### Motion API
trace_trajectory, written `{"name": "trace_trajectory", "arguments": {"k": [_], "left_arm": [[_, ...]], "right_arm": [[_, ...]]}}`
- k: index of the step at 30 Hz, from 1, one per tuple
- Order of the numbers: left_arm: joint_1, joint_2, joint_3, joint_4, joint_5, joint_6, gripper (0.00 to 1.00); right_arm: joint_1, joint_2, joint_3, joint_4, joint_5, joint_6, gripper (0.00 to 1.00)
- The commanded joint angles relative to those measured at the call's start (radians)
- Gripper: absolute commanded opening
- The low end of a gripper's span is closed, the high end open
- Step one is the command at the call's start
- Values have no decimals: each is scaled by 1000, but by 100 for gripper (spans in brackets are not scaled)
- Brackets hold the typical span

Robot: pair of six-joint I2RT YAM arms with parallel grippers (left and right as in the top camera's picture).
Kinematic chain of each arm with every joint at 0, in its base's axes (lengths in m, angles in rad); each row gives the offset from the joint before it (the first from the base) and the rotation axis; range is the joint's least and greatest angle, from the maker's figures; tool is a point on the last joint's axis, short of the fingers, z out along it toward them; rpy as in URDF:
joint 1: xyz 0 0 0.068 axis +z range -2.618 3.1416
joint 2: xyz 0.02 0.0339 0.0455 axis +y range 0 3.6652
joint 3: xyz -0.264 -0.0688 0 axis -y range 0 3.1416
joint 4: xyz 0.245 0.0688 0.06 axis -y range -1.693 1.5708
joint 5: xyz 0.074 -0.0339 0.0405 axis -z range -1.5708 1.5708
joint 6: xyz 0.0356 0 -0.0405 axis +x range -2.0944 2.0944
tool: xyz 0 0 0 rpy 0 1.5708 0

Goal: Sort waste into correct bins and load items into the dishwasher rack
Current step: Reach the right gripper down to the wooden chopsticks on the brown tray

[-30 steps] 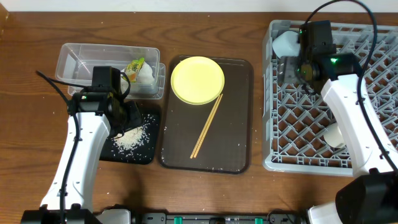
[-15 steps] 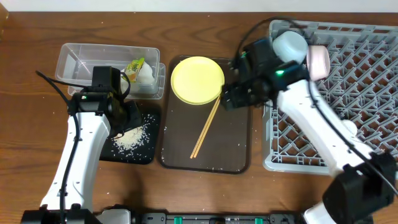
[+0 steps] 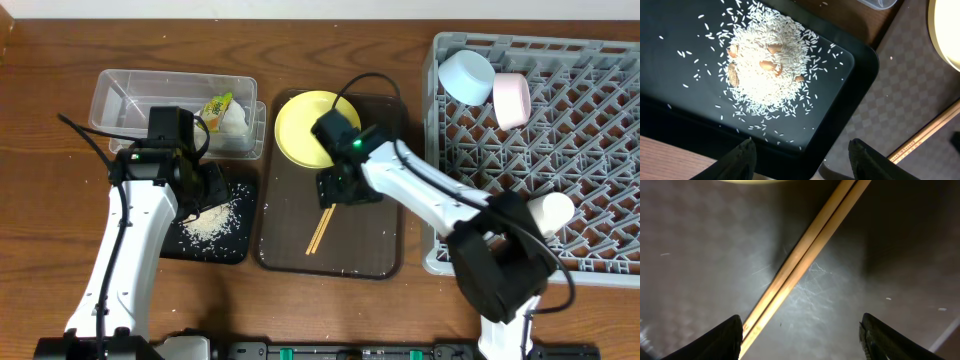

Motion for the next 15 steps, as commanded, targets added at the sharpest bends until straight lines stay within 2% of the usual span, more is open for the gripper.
{"name": "trace_trajectory", "arguments": {"k": [1, 8, 15], "left_arm": [[4, -3, 0, -3, -12, -6, 62], [4, -3, 0, -3, -12, -6, 63], [4, -3, 0, -3, -12, -6, 62]], "right_arm": [[28, 48, -7, 2, 71, 84, 73], [37, 123, -7, -26, 124, 107, 75], [35, 126, -6, -70, 156, 131, 77]]}}
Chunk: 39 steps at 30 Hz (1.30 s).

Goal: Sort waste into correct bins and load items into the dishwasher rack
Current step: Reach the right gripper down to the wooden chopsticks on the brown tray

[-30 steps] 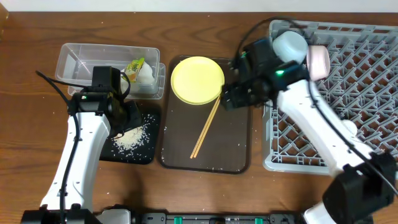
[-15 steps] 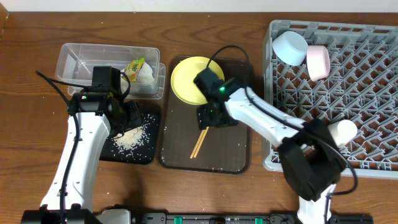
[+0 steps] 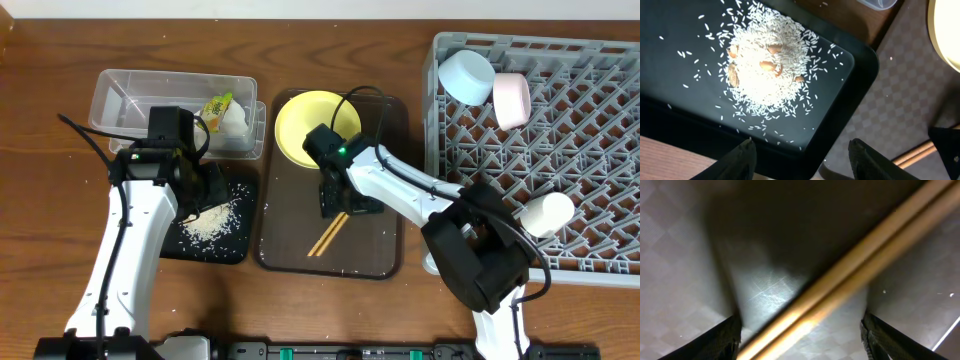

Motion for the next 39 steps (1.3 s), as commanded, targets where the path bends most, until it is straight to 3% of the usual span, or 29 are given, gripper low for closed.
{"name": "trace_trajectory", "arguments": {"k": [1, 24, 39], "left_arm": [[4, -3, 0, -3, -12, -6, 63], [4, -3, 0, -3, -12, -6, 62], [4, -3, 0, -9, -12, -5, 63]], "right_arm": [[7, 42, -13, -13, 60, 28, 78], [-39, -138, -6, -10, 76, 17, 82], [-31, -138, -6, -8, 48, 18, 82]]}}
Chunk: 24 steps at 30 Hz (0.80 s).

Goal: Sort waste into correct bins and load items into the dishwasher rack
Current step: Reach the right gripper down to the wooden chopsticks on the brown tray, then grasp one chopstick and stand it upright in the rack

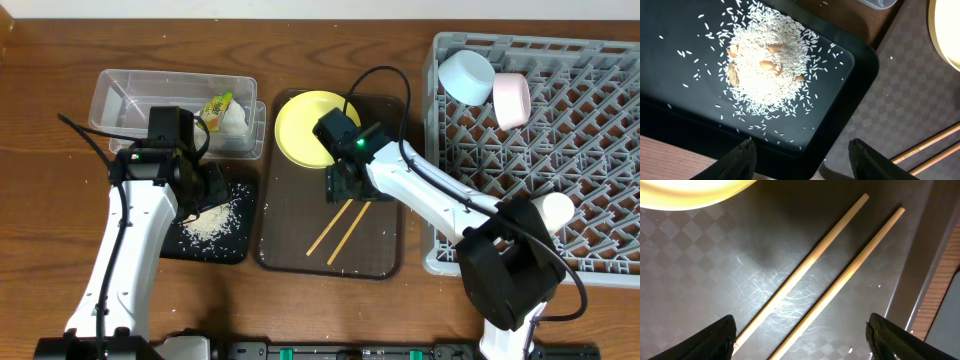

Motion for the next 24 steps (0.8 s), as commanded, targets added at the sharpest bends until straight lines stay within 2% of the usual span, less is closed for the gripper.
{"name": "trace_trajectory", "arguments": {"k": [1, 24], "left_arm": [[4, -3, 0, -10, -12, -6, 63], [4, -3, 0, -2, -12, -6, 63]], "right_arm": [[3, -6, -5, 2, -10, 7, 82], [16, 17, -14, 9, -10, 8, 82]]}}
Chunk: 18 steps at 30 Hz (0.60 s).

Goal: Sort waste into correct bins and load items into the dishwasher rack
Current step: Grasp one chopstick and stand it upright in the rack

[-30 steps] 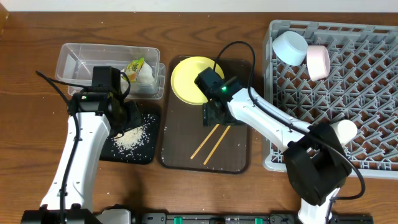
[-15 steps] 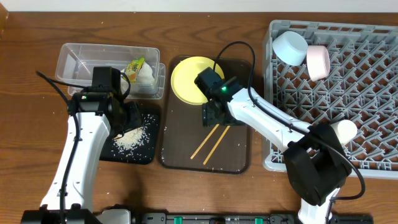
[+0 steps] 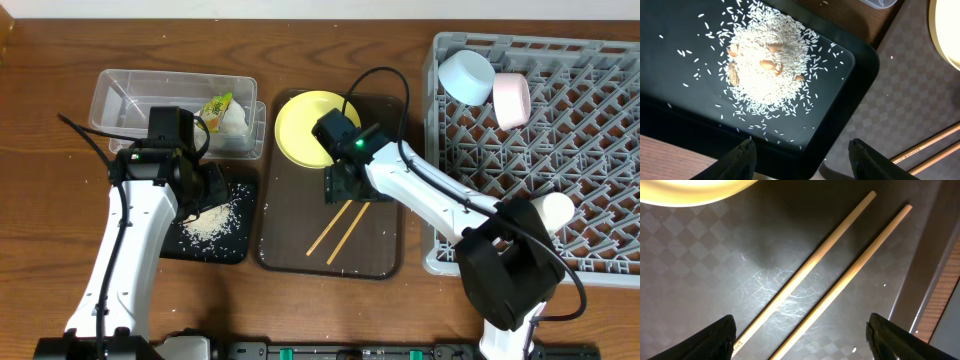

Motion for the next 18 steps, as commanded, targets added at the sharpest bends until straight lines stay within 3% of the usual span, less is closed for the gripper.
{"name": "trace_trajectory", "arguments": {"k": [1, 13, 18], "left_arm": [[4, -3, 0, 0, -12, -6, 62], [4, -3, 0, 0, -12, -6, 63], [4, -3, 0, -1, -12, -6, 63]], "right_arm": [[10, 14, -18, 10, 0, 8, 82], [15, 14, -158, 87, -5, 68, 79], [15, 14, -234, 149, -5, 90, 71]]}}
